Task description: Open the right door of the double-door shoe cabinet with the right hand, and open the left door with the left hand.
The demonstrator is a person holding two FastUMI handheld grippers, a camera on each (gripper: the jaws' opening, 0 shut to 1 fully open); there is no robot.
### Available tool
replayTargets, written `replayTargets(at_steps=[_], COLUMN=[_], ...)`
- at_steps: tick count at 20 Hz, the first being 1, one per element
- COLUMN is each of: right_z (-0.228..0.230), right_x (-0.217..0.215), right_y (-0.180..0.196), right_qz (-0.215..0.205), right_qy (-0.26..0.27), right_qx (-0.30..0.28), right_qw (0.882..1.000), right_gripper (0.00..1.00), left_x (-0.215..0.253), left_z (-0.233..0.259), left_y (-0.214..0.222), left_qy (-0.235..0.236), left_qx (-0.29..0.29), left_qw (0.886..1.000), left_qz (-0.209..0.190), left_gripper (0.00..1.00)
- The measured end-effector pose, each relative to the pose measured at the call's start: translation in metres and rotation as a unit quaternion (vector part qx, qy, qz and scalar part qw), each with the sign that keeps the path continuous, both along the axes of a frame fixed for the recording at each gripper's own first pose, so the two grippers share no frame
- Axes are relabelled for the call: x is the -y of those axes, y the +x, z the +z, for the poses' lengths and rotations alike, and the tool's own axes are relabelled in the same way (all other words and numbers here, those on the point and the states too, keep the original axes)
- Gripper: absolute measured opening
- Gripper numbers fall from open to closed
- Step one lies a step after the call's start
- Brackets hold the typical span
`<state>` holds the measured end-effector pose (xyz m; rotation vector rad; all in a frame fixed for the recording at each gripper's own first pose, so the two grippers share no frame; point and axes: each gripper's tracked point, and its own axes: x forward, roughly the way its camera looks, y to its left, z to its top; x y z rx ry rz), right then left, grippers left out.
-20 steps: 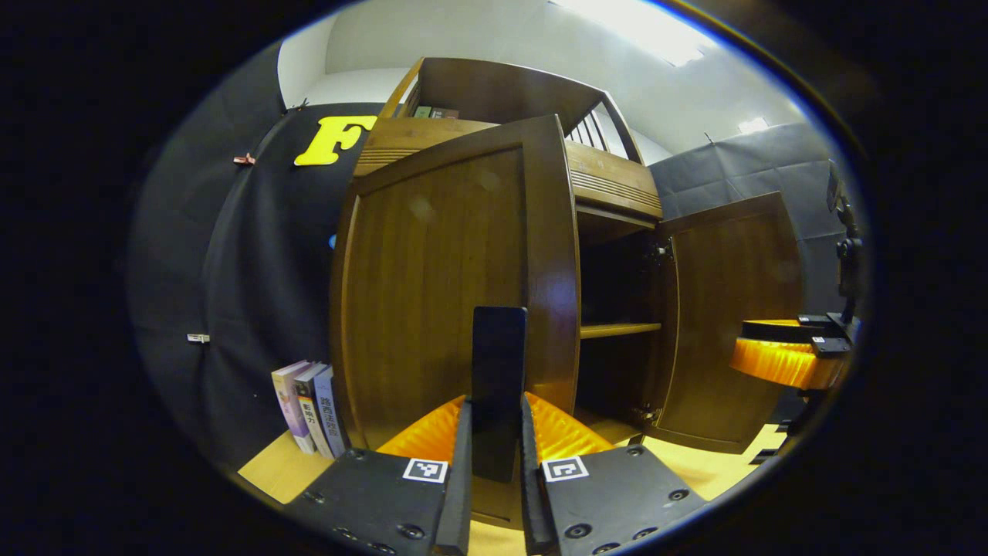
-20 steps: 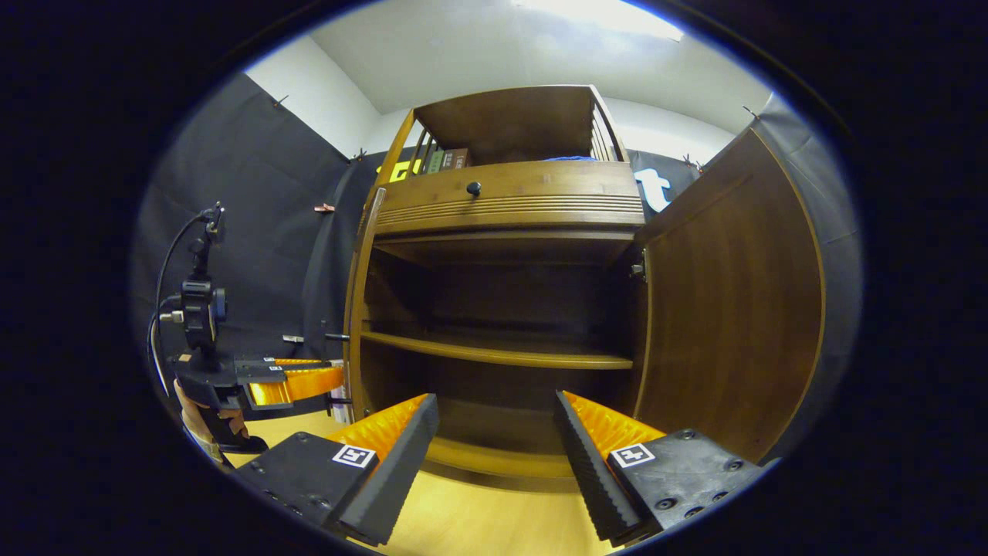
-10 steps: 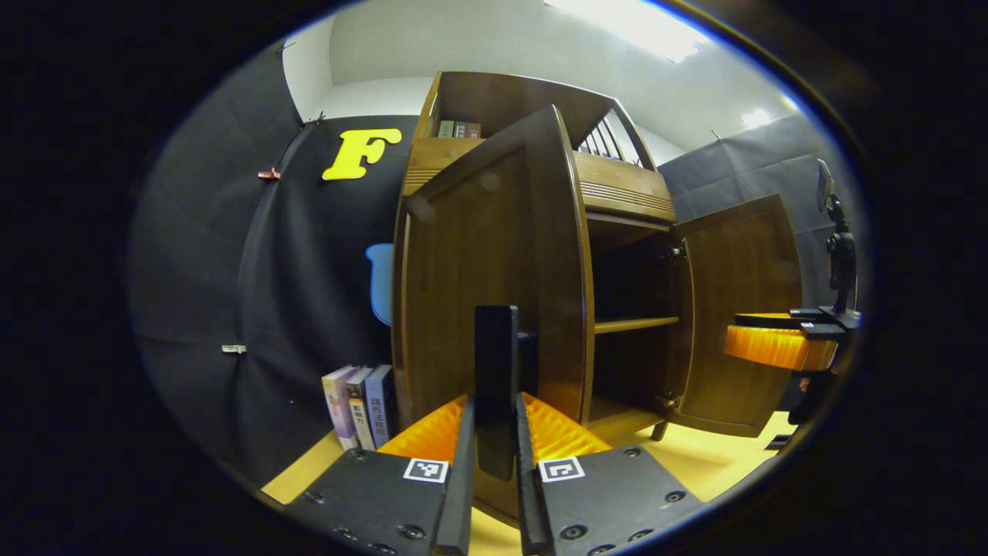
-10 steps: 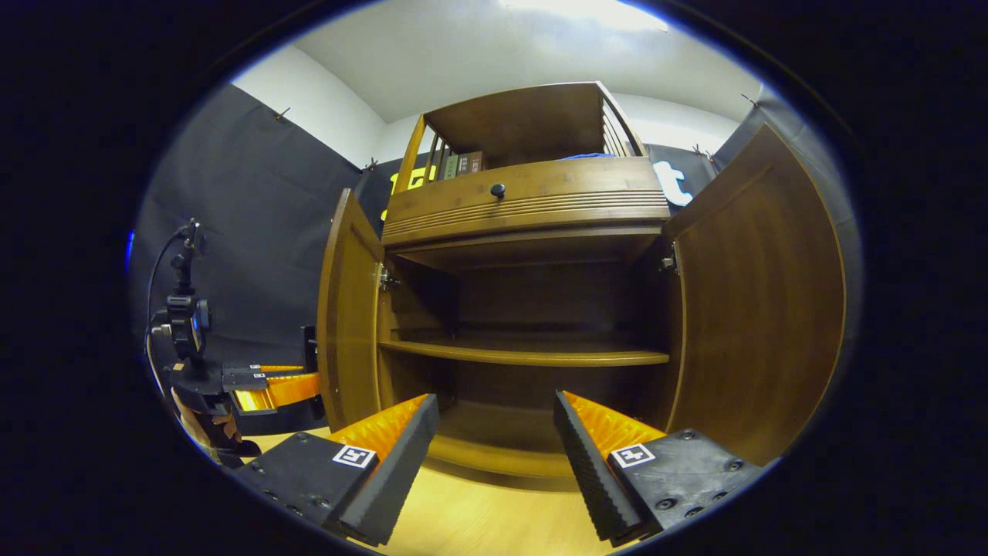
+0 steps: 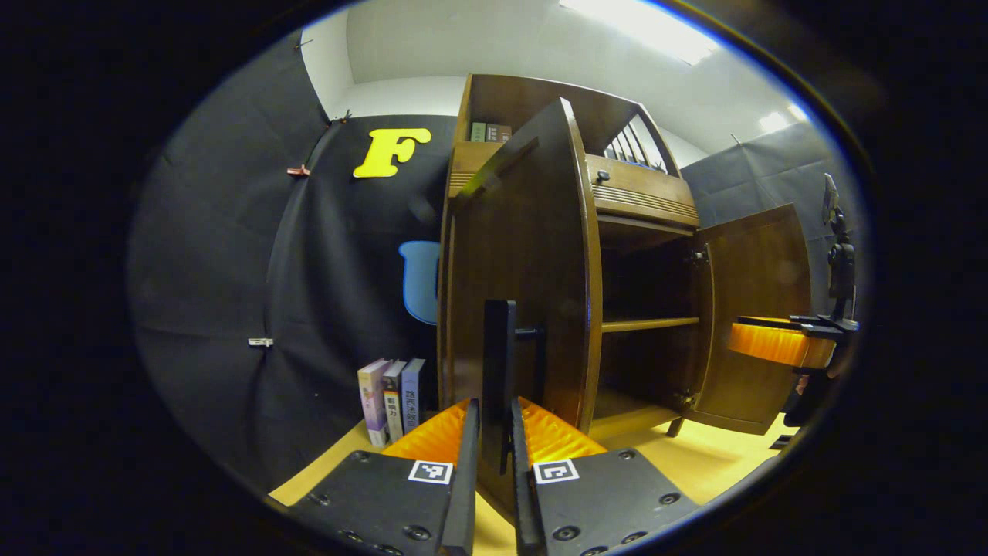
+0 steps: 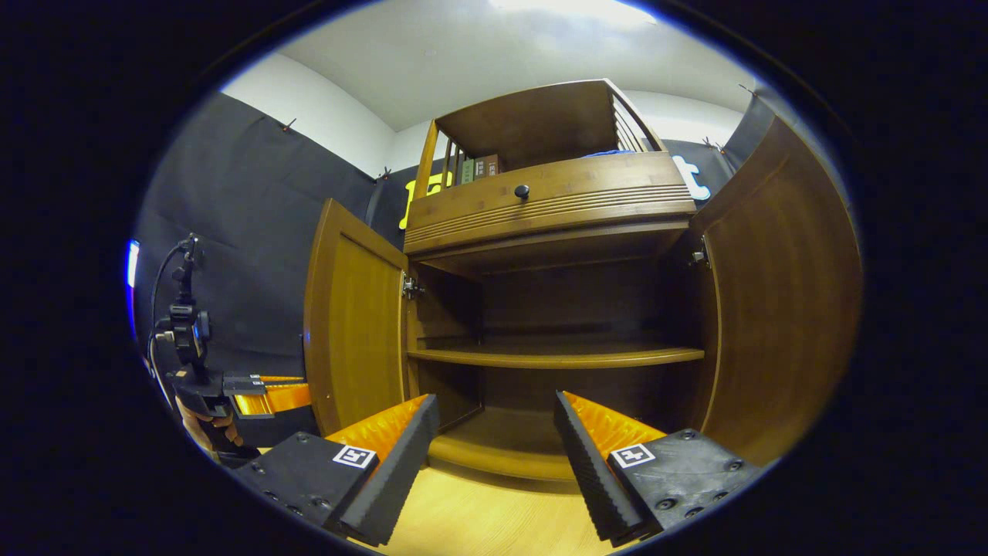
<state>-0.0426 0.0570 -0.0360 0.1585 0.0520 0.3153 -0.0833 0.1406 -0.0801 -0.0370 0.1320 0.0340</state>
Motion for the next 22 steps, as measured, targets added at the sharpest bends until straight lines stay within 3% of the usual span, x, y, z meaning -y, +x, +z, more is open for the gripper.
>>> replayTargets(at_steps=[8, 11, 13, 18, 22], right_z=[-0.008, -0.012, -0.014, -0.016, -0.017], right_x=[-0.019, -0.017, -0.012, 0.006, 0.022], right_y=[0.004, 0.009, 0.009, 0.004, -0.003], right_qz=[0.018, 0.010, -0.001, -0.030, -0.052], right_qy=[0.001, -0.008, -0.012, -0.023, -0.029], right_qx=[-0.002, -0.005, -0.008, -0.011, -0.015], right_qw=[1.000, 1.000, 1.000, 0.999, 0.998], right_gripper=[0.94, 0.95, 0.94, 0.95, 0.94], left_x=[-0.048, -0.015, 0.001, 0.078, 0.104], left_z=[0.009, 0.030, 0.039, 0.049, 0.058], left_y=[-0.036, -0.057, -0.060, -0.032, -0.005], left_qy=[0.027, 0.002, 0.014, -0.019, -0.033], left_qx=[-0.009, 0.004, 0.008, 0.016, 0.045], left_qw=[0.996, 0.999, 1.000, 0.997, 0.995], left_qz=[0.084, 0.046, 0.027, -0.070, -0.083], left_gripper=[0.19, 0.19, 0.19, 0.19, 0.69])
